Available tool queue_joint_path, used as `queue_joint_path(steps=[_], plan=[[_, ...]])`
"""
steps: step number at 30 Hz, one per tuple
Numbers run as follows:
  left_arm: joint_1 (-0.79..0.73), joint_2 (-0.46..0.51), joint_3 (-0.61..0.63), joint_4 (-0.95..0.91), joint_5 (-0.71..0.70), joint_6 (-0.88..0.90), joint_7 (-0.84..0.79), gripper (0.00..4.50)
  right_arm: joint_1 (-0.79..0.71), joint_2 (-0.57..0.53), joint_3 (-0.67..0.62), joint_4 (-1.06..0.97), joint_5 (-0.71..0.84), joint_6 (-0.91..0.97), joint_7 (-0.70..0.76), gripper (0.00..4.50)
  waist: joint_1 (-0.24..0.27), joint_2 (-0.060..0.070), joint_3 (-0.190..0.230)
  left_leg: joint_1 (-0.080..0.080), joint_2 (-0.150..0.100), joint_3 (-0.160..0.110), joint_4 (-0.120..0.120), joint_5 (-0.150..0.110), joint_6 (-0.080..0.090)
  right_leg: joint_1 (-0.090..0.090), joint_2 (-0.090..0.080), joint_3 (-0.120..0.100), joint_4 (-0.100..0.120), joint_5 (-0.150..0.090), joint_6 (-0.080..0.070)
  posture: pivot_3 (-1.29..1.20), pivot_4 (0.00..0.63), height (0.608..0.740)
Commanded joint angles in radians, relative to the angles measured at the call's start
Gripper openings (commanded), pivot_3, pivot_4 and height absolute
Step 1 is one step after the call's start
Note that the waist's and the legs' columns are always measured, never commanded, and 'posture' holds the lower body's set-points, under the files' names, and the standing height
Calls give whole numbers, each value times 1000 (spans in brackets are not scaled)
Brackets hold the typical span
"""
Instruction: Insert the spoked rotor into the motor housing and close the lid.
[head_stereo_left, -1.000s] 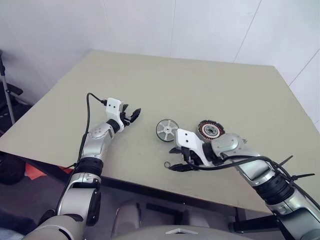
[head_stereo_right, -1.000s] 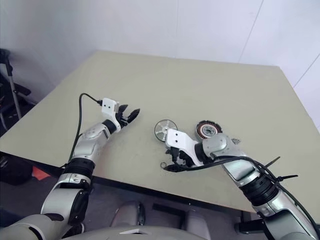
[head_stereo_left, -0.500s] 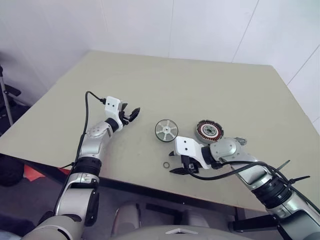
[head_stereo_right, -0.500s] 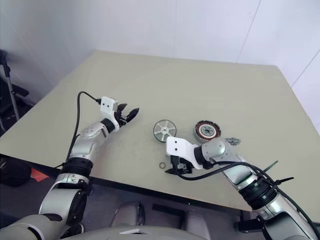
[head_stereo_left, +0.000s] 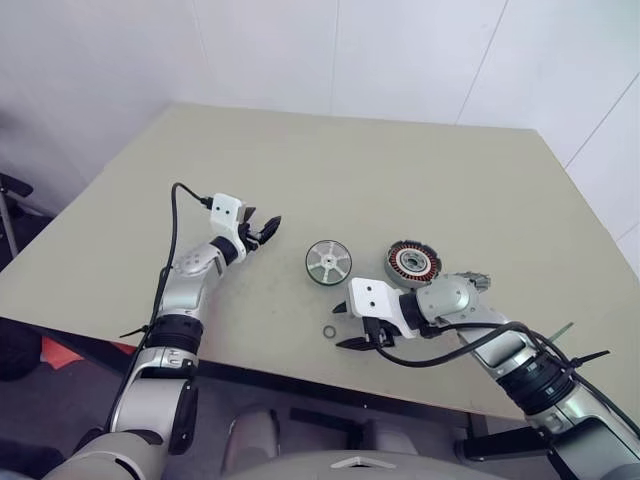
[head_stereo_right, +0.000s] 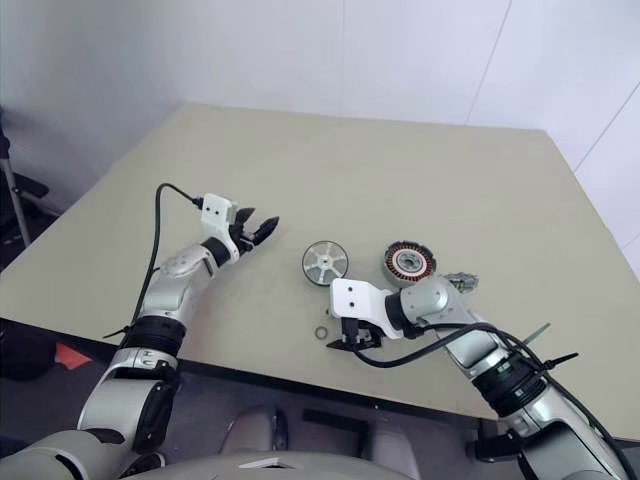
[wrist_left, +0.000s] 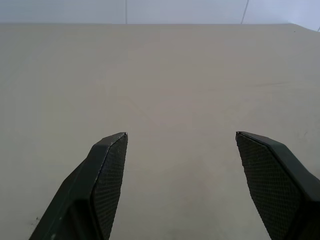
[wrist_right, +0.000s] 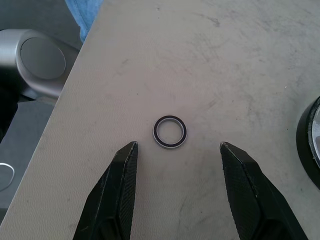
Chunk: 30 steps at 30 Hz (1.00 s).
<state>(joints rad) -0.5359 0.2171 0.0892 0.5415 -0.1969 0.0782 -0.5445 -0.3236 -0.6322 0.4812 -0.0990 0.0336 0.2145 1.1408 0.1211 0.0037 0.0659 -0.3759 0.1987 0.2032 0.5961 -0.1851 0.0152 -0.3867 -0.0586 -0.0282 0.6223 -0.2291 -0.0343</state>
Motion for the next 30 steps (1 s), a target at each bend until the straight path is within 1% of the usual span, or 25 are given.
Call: queue_joint_path(steps=[1,11,18,22,30], plan=[[-3,6,4,-39,-4,-10,7,3692,3,-11,13,-1,-1,-4,40,2929,1,0,0,0,0,0,0,0,0,0,0,0,0,0,0,0,0,740],[-9,-5,3,-20,-4,-23,13,3692,-19,-52,-39,-109,56,51,103,2929,3,0,0,-1,0,0,0,0,1,0,0,0,-1,0,0,0,0,740],[-12,-3,2,-13,-2,-25,8,3692,-29,-15,-21,-120,43,86,66,2929,3,0,0,-1,0,0,0,0,0,0,0,0,0,0,0,0,0,740],[-12,0,1,-14,0,-23,7,3692,-47,13,-12,-92,30,90,45,2929,3,0,0,-1,0,0,0,0,0,0,0,0,0,0,0,0,0,740],[-2,11,6,-31,-1,-18,11,3692,-72,43,12,-36,13,83,60,2929,2,0,0,-1,0,0,0,0,0,-1,0,0,0,0,0,0,0,740]])
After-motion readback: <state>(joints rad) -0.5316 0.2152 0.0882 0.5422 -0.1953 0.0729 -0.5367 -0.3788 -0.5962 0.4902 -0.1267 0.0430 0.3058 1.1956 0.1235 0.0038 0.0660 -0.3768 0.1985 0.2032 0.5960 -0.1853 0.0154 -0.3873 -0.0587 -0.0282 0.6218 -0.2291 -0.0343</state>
